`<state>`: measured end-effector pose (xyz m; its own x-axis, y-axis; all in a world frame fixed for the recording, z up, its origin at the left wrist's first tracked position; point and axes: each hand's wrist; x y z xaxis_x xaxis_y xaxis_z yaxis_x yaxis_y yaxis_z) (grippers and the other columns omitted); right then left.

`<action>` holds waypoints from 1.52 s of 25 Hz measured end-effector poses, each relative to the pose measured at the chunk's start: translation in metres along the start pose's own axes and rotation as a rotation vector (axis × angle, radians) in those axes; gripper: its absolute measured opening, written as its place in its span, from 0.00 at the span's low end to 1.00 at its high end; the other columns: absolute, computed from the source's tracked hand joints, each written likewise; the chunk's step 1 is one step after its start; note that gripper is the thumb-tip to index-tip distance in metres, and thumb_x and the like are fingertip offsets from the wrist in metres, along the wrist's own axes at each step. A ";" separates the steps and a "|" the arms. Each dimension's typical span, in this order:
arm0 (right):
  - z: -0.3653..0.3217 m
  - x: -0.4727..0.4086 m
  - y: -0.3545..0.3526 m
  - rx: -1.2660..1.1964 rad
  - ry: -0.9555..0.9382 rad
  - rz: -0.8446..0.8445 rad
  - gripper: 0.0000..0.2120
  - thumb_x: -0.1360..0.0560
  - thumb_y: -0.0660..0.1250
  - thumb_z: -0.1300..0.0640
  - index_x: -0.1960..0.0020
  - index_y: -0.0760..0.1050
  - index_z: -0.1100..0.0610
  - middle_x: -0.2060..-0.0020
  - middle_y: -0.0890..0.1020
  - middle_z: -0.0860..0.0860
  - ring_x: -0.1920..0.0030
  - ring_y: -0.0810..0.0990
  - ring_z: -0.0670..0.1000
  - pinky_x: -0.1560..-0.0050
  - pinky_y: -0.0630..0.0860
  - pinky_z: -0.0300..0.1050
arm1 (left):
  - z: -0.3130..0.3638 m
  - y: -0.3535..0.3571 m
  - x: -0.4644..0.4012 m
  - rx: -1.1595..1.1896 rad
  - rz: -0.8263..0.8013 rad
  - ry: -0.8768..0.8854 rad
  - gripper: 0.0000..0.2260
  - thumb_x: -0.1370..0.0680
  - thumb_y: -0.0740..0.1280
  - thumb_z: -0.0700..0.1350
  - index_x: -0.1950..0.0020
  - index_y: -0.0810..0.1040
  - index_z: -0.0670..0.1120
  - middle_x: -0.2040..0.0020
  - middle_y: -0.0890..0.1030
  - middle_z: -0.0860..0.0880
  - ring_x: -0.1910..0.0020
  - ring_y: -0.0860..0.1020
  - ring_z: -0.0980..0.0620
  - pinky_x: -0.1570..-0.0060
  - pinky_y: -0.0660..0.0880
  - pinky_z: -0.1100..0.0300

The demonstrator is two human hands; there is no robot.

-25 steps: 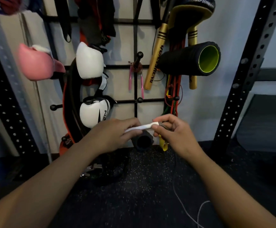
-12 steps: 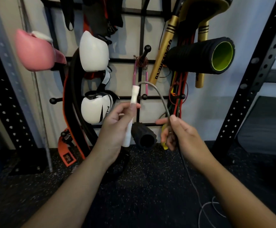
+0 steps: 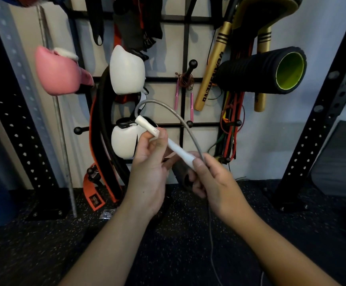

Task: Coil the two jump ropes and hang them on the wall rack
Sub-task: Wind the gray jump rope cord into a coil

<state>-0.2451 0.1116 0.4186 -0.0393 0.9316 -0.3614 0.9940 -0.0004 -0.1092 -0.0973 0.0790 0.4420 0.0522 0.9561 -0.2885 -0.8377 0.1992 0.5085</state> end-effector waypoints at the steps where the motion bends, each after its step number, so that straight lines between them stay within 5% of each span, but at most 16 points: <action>1: -0.001 -0.002 -0.006 -0.033 0.018 0.045 0.13 0.14 0.57 0.53 0.38 0.79 0.50 0.66 0.73 0.47 0.67 0.67 0.50 0.70 0.66 0.38 | 0.004 -0.003 -0.002 -0.086 -0.015 -0.029 0.09 0.22 0.71 0.49 0.45 0.79 0.47 0.58 0.79 0.51 0.52 0.79 0.50 0.45 0.78 0.52; 4: -0.005 -0.003 -0.023 -0.096 0.027 0.080 0.15 0.14 0.57 0.52 0.38 0.81 0.52 0.66 0.69 0.49 0.68 0.66 0.46 0.70 0.64 0.36 | 0.020 -0.013 -0.005 -0.272 -0.043 -0.208 0.13 0.32 0.76 0.48 0.50 0.83 0.46 0.62 0.84 0.48 0.63 0.83 0.52 0.57 0.77 0.57; 7: -0.007 0.000 -0.032 -0.097 0.027 0.045 0.14 0.14 0.58 0.52 0.40 0.82 0.54 0.66 0.68 0.51 0.69 0.65 0.47 0.71 0.64 0.36 | 0.024 -0.017 -0.001 -0.360 -0.077 -0.296 0.08 0.33 0.77 0.49 0.57 0.86 0.50 0.59 0.87 0.46 0.63 0.85 0.52 0.60 0.77 0.58; 11: -0.014 0.000 -0.050 0.097 0.008 0.012 0.13 0.15 0.61 0.52 0.44 0.85 0.50 0.69 0.71 0.47 0.69 0.66 0.45 0.70 0.63 0.38 | 0.037 -0.023 -0.006 -0.651 -0.056 -0.066 0.24 0.33 0.80 0.55 0.39 0.80 0.56 0.45 0.87 0.53 0.47 0.85 0.53 0.46 0.78 0.55; 14: -0.017 0.006 -0.052 0.371 -0.031 -0.130 0.10 0.16 0.62 0.49 0.46 0.83 0.44 0.65 0.77 0.54 0.67 0.72 0.48 0.66 0.68 0.45 | 0.042 -0.008 -0.001 -1.159 -0.357 0.125 0.27 0.33 0.79 0.60 0.36 0.75 0.65 0.46 0.83 0.63 0.46 0.79 0.66 0.49 0.74 0.64; 17: -0.019 0.013 -0.043 0.279 -0.016 -0.181 0.05 0.17 0.64 0.49 0.43 0.76 0.48 0.57 0.85 0.53 0.58 0.81 0.52 0.55 0.76 0.49 | 0.023 0.011 0.012 -1.385 -0.563 0.045 0.22 0.30 0.77 0.60 0.37 0.77 0.64 0.54 0.83 0.63 0.57 0.79 0.68 0.55 0.76 0.61; 20: -0.017 0.014 -0.038 0.072 0.016 -0.127 0.05 0.17 0.65 0.52 0.46 0.71 0.52 0.66 0.82 0.54 0.65 0.77 0.50 0.62 0.72 0.46 | 0.017 0.008 0.014 -1.081 -0.626 -0.170 0.10 0.23 0.73 0.54 0.43 0.82 0.57 0.55 0.86 0.55 0.62 0.82 0.59 0.58 0.80 0.57; 22: -0.017 0.015 -0.036 -0.012 0.039 -0.070 0.05 0.16 0.62 0.54 0.48 0.72 0.54 0.71 0.77 0.50 0.71 0.72 0.47 0.69 0.68 0.41 | 0.017 0.005 0.015 -0.811 -0.639 -0.326 0.08 0.20 0.70 0.51 0.43 0.81 0.52 0.56 0.85 0.50 0.73 0.73 0.56 0.73 0.70 0.63; 24: -0.019 0.015 -0.036 -0.070 0.046 -0.031 0.06 0.15 0.61 0.55 0.47 0.75 0.56 0.71 0.73 0.51 0.72 0.69 0.47 0.72 0.65 0.39 | 0.010 0.004 0.017 -0.615 -0.606 -0.392 0.09 0.18 0.67 0.49 0.40 0.79 0.48 0.56 0.82 0.46 0.76 0.66 0.57 0.77 0.62 0.65; 29: -0.020 0.013 -0.042 -0.015 0.074 -0.031 0.06 0.15 0.62 0.52 0.47 0.74 0.53 0.71 0.75 0.52 0.73 0.70 0.48 0.73 0.65 0.40 | 0.000 0.011 0.015 -0.392 -0.283 -0.231 0.13 0.16 0.62 0.49 0.37 0.77 0.45 0.59 0.79 0.51 0.75 0.63 0.58 0.77 0.64 0.67; 34: -0.017 0.021 -0.041 0.130 0.133 -0.152 0.19 0.15 0.56 0.45 0.46 0.77 0.58 0.68 0.77 0.52 0.74 0.71 0.47 0.75 0.66 0.38 | 0.012 0.014 0.003 -0.017 0.060 -0.002 0.09 0.14 0.59 0.46 0.44 0.74 0.41 0.60 0.74 0.51 0.74 0.64 0.58 0.76 0.66 0.65; 38: -0.015 0.024 -0.032 0.133 0.089 -0.143 0.18 0.15 0.55 0.46 0.50 0.77 0.57 0.68 0.75 0.53 0.71 0.70 0.49 0.73 0.66 0.38 | 0.004 0.012 0.005 -0.006 0.201 0.043 0.09 0.14 0.61 0.46 0.44 0.73 0.41 0.69 0.71 0.52 0.74 0.69 0.58 0.72 0.73 0.63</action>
<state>-0.2764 0.1393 0.4274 -0.1645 0.9539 -0.2512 0.9565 0.0920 -0.2770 -0.1052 0.0867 0.4499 -0.1395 0.9663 -0.2164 -0.8322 0.0041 0.5545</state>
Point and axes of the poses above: each hand's wrist, its own x-axis away from the middle knuckle, its own y-axis out of the palm, z = x × y
